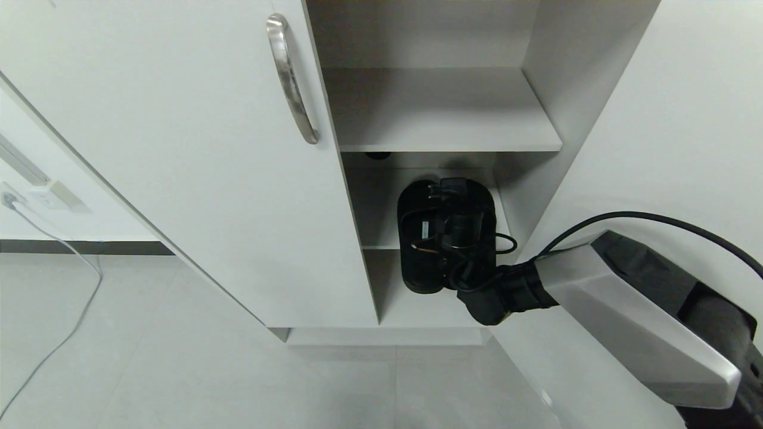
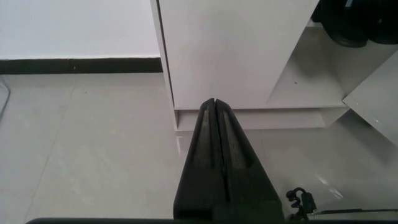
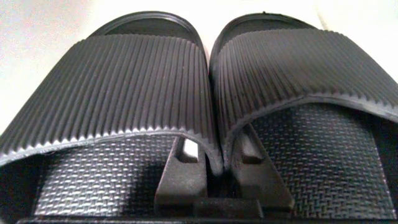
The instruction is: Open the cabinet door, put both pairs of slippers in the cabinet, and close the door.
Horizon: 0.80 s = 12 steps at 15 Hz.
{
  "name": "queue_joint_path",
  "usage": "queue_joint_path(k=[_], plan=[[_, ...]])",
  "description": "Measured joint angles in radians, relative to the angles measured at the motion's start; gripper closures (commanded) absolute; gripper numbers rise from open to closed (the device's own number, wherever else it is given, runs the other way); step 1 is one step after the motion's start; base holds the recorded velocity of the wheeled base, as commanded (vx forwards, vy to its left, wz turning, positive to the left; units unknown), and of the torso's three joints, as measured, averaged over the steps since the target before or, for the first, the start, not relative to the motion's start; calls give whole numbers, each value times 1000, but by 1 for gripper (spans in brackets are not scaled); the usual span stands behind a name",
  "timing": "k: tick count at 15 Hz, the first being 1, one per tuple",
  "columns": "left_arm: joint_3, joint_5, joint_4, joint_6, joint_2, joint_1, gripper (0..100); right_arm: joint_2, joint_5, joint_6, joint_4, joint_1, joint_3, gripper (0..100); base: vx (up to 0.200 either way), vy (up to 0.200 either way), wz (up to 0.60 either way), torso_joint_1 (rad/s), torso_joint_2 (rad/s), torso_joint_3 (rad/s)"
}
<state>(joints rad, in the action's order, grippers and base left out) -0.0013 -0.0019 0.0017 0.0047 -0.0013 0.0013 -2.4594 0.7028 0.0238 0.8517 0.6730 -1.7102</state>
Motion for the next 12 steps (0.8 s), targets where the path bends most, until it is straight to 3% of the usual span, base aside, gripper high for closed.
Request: queue_joint_path(k=[3,12], plan=[[0,3,0,0,0,0,100,-34,0,0,-63,-16,-124,100,0,0,0,0,0,0],[0,3,0,0,0,0,100,-77,-31,0,-132,-58,-241,100,0,0,0,0,0,0]])
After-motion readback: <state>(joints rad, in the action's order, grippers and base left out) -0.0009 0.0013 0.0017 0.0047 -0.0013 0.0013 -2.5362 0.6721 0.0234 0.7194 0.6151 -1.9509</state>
